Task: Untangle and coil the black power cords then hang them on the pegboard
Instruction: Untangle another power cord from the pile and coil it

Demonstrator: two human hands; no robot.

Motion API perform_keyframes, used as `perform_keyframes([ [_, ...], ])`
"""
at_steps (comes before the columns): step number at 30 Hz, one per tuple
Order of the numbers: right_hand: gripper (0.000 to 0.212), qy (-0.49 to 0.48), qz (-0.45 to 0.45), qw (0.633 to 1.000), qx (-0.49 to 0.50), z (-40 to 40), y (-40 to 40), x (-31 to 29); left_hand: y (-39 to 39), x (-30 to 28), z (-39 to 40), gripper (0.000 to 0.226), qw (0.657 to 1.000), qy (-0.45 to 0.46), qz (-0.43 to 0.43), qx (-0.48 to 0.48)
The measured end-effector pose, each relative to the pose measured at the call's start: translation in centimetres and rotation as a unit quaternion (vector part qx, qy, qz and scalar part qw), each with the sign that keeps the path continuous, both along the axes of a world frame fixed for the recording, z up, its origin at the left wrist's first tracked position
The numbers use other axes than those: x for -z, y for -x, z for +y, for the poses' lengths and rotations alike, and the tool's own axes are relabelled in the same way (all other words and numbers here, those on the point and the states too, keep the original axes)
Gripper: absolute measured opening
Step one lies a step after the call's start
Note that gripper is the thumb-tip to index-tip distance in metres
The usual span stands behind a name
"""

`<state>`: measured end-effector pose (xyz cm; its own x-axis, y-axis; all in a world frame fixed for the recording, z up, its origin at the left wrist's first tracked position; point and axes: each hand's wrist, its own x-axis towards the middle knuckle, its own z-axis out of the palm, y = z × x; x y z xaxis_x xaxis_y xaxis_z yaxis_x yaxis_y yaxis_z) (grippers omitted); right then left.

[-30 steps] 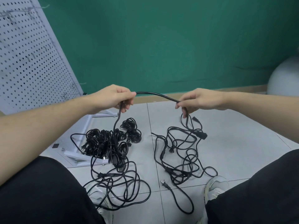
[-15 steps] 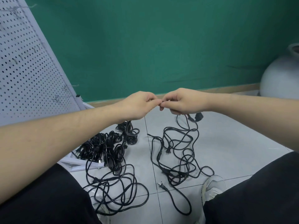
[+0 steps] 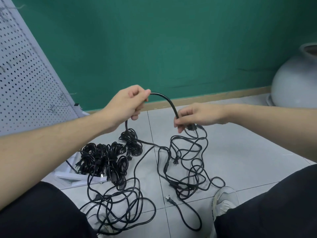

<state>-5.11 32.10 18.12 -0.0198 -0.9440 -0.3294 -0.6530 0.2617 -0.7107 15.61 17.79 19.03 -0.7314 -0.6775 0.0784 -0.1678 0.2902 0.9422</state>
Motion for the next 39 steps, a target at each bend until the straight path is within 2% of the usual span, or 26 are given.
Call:
perform_keyframes([
  [2, 0.019, 0.029, 0.062, 0.998, 0.002, 0.0, 0.4, 0.0, -0.5, 0.7, -0.8, 0.023, 0.998, 0.019, -0.053, 0.009],
  [4, 0.022, 0.054, 0.072, 0.996, 0.010, -0.1, 0.6, -0.1, -1.0, 1.6, -1.6, 0.005, 0.990, 0.054, -0.133, 0.010],
  [6, 0.024, 0.092, 0.096, 0.991, 0.008, -0.1, 0.5, -0.5, -1.4, 2.2, -1.9, 0.026, 0.974, 0.092, -0.207, 0.024],
  [8, 0.024, 0.123, 0.132, 0.984, -0.011, -0.1, 0.2, -1.1, -1.2, 2.2, -1.5, 0.037, 0.965, 0.130, -0.226, 0.039],
  [11, 0.019, 0.144, 0.137, 0.980, -0.010, -0.3, -0.4, -2.1, 0.1, 1.3, -0.2, 0.037, 0.954, 0.196, -0.212, 0.082],
  [14, 0.014, 0.188, 0.101, 0.977, 0.000, -0.4, -1.0, -2.9, 1.4, 1.3, 1.4, 0.026, 0.939, 0.232, -0.198, 0.157],
  [17, 0.014, 0.192, 0.067, 0.979, 0.029, -0.3, -0.8, -3.2, 2.0, 1.3, 1.6, 0.016, 0.960, 0.177, -0.149, 0.156],
  [19, 0.013, 0.174, 0.055, 0.983, 0.036, -0.2, -0.4, -3.0, 1.8, 1.2, 1.2, 0.016, 0.978, 0.119, -0.114, 0.131],
  [23, 0.017, 0.153, 0.045, 0.986, 0.041, -0.5, -0.4, -2.8, 1.6, 1.1, 1.6, 0.023, 0.988, 0.057, -0.090, 0.117],
  [29, 0.019, 0.160, 0.071, 0.983, 0.055, -1.3, -1.1, -4.0, 1.8, 0.6, 2.5, 0.025, 0.988, 0.044, -0.089, 0.119],
  [31, 0.024, 0.159, 0.039, 0.984, 0.069, -1.6, -1.3, -4.3, 1.8, 0.6, 2.7, 0.026, 0.989, 0.041, -0.094, 0.110],
  [34, 0.031, 0.146, -0.084, 0.980, 0.102, -2.1, -1.4, -4.2, 1.9, 0.8, 3.0, 0.037, 0.994, -0.013, -0.059, 0.087],
  [36, 0.036, 0.132, -0.150, 0.972, 0.121, -2.5, -1.7, -4.0, 1.9, 1.3, 3.1, 0.045, 0.997, -0.008, -0.038, 0.065],
  [39, 0.037, 0.121, -0.177, 0.966, 0.145, -3.0, -2.6, -3.4, 2.1, 2.1, 3.0, 0.052, 0.998, 0.006, -0.022, 0.058],
])
